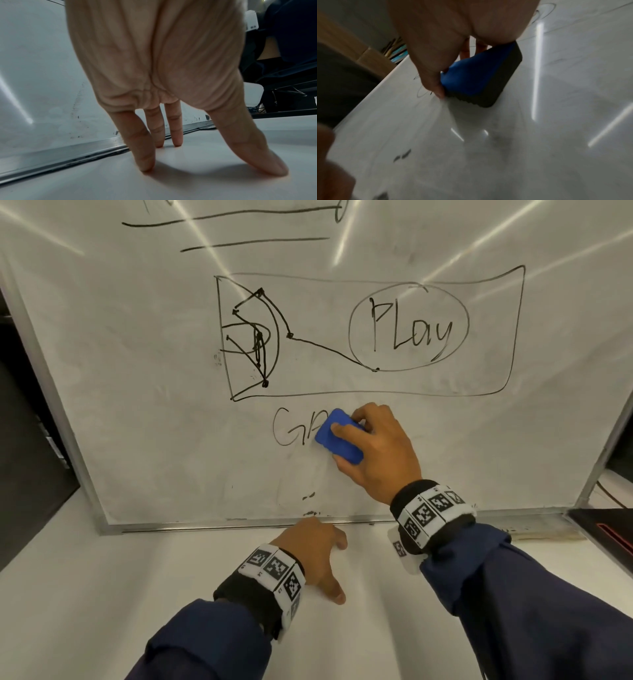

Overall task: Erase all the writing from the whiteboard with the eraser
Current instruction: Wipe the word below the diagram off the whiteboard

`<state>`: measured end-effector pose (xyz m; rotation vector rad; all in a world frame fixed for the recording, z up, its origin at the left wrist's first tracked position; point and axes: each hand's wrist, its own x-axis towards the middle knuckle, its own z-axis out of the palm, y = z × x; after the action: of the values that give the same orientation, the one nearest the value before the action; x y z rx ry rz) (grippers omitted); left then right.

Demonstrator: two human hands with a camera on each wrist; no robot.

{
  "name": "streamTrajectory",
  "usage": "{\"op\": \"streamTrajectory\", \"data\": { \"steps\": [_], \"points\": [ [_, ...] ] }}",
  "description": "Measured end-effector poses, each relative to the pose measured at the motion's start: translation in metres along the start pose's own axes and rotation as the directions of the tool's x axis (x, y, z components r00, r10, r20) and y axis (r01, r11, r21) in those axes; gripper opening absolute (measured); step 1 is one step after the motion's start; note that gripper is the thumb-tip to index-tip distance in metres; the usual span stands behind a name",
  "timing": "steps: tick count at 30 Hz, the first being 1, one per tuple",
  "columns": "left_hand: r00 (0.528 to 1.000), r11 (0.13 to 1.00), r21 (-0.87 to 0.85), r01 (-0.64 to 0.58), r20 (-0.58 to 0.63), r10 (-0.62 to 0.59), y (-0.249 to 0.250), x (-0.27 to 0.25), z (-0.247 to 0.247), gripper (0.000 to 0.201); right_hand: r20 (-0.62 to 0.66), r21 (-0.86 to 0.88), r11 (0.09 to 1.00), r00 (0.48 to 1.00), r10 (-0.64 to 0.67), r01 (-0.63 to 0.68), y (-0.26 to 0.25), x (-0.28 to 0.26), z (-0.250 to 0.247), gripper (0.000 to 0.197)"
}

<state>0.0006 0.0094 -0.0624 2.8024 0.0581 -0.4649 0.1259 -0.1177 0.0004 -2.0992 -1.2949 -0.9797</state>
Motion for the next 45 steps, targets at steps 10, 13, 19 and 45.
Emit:
{"op": "streamTrajectory", "data": {
  "steps": [10,13,19,45],
  "points": [
    [1.000,1.000,0.008,-0.004,0.018,0.004,0.004,-0.003,-0.003,0.091,-0.020,-0.010,1.000,1.000,0.005,-0.006,-0.005,0.017,-0.008,0.044],
    [1.000,1.000,-0.003,-0.004,0.004,0.004,0.001,-0.005,-0.001,0.091,0.068,-0.015,0.998,0.996,-0.057,0.058,-0.013,0.010,0.004,0.043],
    [1.000,1.000,-0.014,-0.006,-0.002,0.006,0.000,-0.005,0.000,0.092,0.036,-0.021,0.999,0.999,-0.027,0.028,0.001,0.005,-0.004,0.044],
    [0.596,0.663,-0.648,-0.374,-0.716,-0.363,0.015,-0.010,-0.035,0.033,0.129,0.537,0.750,0.916,0.380,-0.387,-0.041,-0.037,0.016,0.053]
  ]
}}
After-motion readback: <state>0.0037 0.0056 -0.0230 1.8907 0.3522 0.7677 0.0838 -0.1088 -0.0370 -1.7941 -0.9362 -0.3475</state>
